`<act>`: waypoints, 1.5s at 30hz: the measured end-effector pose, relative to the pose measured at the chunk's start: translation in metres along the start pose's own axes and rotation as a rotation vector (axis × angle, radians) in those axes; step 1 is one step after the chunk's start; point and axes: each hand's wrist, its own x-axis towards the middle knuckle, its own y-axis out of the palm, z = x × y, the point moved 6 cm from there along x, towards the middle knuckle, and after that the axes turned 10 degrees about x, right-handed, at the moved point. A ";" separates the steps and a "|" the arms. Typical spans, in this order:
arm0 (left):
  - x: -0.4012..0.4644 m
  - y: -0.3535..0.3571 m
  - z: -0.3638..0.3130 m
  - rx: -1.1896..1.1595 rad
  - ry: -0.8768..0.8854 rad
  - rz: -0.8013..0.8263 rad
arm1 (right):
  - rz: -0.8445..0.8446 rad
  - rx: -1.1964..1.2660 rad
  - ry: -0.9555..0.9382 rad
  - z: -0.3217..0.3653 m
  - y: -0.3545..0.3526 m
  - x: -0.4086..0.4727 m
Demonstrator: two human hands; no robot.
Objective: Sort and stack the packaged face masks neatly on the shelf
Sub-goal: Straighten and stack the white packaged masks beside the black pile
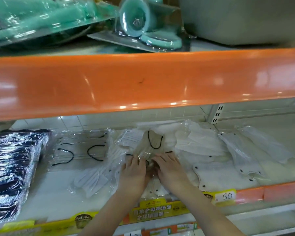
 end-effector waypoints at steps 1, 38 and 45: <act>0.001 0.001 0.000 -0.012 0.012 0.030 | -0.038 -0.020 -0.012 0.001 -0.003 -0.001; -0.033 -0.019 0.247 -0.039 -0.066 -0.202 | -0.204 -0.041 -0.140 0.175 0.089 0.077; -0.050 0.000 0.239 -0.035 -0.014 -0.092 | -0.154 -0.135 -0.088 0.175 0.117 0.067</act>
